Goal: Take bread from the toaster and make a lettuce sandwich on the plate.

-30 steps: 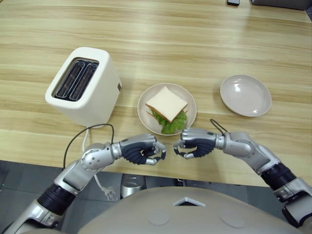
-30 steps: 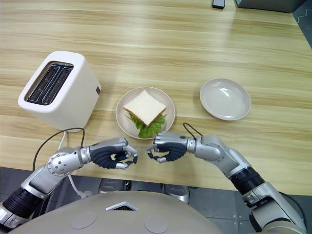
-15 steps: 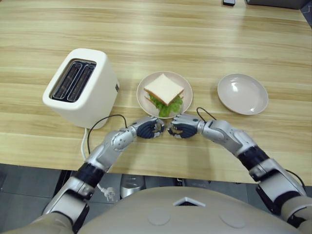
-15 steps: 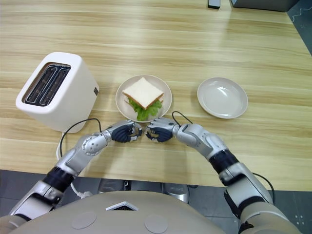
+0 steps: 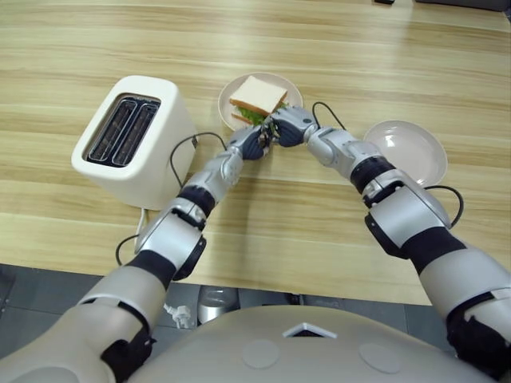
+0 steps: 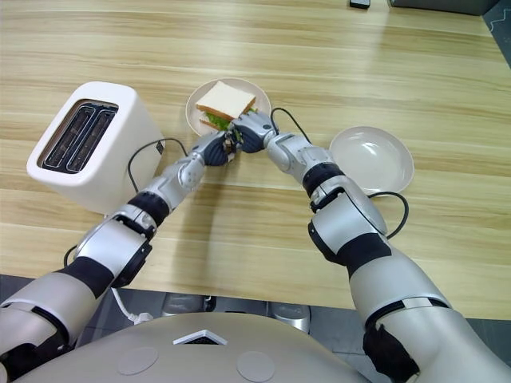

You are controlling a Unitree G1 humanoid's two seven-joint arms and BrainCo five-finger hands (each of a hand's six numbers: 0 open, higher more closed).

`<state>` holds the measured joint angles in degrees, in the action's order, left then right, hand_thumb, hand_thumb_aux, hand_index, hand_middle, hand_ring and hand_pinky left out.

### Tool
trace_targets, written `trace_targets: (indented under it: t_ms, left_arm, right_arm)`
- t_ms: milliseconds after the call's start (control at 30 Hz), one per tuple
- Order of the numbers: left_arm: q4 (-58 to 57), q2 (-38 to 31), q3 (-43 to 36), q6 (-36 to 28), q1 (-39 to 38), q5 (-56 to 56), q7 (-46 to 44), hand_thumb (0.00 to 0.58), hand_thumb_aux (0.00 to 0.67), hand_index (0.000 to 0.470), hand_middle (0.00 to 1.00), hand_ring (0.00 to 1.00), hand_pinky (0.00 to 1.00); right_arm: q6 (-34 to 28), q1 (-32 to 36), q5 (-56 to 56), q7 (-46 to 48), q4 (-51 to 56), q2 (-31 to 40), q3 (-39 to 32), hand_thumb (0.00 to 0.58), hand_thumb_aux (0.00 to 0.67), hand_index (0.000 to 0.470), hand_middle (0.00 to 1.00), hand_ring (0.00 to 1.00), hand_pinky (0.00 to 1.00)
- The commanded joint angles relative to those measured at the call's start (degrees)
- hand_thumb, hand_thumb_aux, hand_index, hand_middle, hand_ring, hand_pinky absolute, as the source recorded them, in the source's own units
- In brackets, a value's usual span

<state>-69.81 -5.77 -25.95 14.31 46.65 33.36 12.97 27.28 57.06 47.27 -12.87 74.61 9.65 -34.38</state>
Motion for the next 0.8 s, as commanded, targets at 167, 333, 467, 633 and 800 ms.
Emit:
trace_targets:
  t_ms: [167,333,467,633,800]
  left_arm:
    - [6.11,-2.52,5.13,14.56,-5.22,-5.24,4.71,0.000,0.000,0.000,0.00,0.00,0.00]
    - [32.60,-8.40,10.63,24.94,-23.83,-11.94,2.66,0.000,0.000,0.000,0.00,0.00,0.00]
    - [52.01,-10.70,17.25,26.70,-37.72,-17.36,2.37,0.000,0.000,0.000,0.00,0.00,0.00]
    - [58.60,-9.83,20.81,30.53,-44.06,-22.79,0.40,0.000,0.000,0.000,0.00,0.00,0.00]
    - [58.45,-9.14,21.72,30.50,-43.61,-24.50,-2.94,0.000,0.000,0.000,0.00,0.00,0.00]
  right_arm:
    - [13.30,-6.96,-10.76,-2.43,-5.43,3.55,8.12,0.000,0.000,0.000,0.00,0.00,0.00]
    - [29.75,-28.84,-30.20,-1.74,-31.98,7.51,19.89,0.000,0.000,0.000,0.00,0.00,0.00]
    - [32.67,-43.28,-37.66,-2.11,-55.79,5.80,24.18,0.000,0.000,0.000,0.00,0.00,0.00]
    - [35.64,-47.34,-29.86,-2.76,-59.15,0.27,26.82,0.000,0.000,0.000,0.00,0.00,0.00]
    - [34.82,-48.52,-24.88,-2.81,-60.86,-0.87,29.48,0.000,0.000,0.000,0.00,0.00,0.00]
